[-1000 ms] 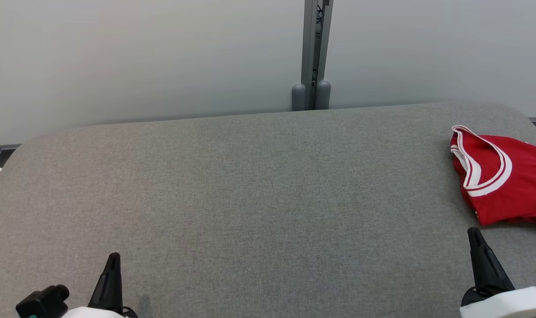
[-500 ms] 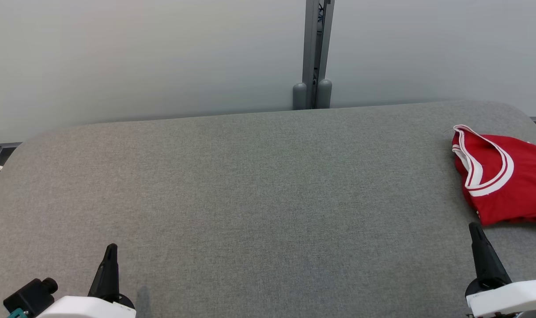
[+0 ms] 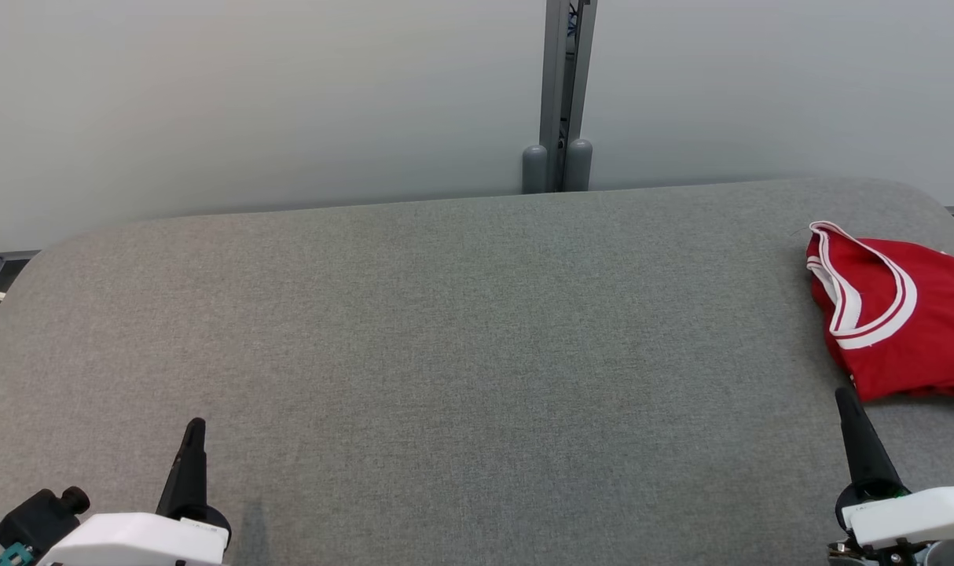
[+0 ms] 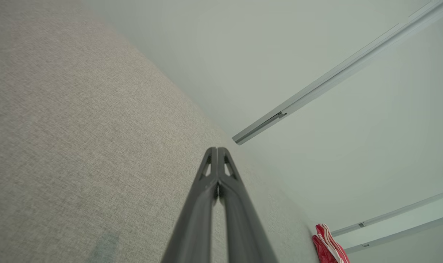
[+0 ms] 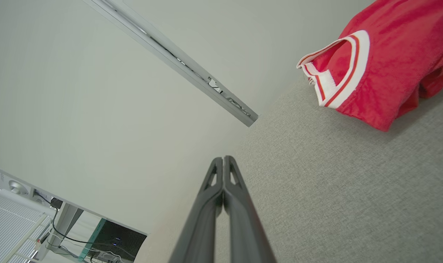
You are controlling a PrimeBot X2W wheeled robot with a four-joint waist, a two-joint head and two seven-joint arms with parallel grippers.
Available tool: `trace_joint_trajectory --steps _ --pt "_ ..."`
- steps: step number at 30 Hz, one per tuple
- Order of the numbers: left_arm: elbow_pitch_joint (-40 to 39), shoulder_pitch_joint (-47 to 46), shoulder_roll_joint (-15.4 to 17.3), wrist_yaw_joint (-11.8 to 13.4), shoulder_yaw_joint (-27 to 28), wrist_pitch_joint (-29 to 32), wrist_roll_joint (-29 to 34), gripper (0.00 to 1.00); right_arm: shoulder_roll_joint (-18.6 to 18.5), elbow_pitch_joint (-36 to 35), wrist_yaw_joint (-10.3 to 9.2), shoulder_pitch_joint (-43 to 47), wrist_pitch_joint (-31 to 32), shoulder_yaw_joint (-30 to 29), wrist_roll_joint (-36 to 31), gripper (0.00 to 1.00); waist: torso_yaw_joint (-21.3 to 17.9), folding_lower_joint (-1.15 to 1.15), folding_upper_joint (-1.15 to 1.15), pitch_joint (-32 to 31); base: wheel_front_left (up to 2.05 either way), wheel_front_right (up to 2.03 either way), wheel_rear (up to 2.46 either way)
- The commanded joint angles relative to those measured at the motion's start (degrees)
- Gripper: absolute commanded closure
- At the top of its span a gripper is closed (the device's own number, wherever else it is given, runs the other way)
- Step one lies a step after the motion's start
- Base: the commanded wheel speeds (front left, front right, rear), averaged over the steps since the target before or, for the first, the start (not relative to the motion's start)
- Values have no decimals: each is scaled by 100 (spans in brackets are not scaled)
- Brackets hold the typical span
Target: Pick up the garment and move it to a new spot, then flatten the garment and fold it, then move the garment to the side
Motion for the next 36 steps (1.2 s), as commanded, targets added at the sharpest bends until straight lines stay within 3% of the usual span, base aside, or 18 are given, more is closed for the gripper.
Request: trace_joint_trajectory --steps 1,36 --pt "-28 -191 13 -58 70 31 -150 100 -26 -24 2 -135 30 -26 187 100 2 0 0 2 0 0 0" --pt "187 -552 -243 -405 449 469 -1858 100 -11 356 2 -464 320 -103 2119 100 34 0 0 54 0 0 0"
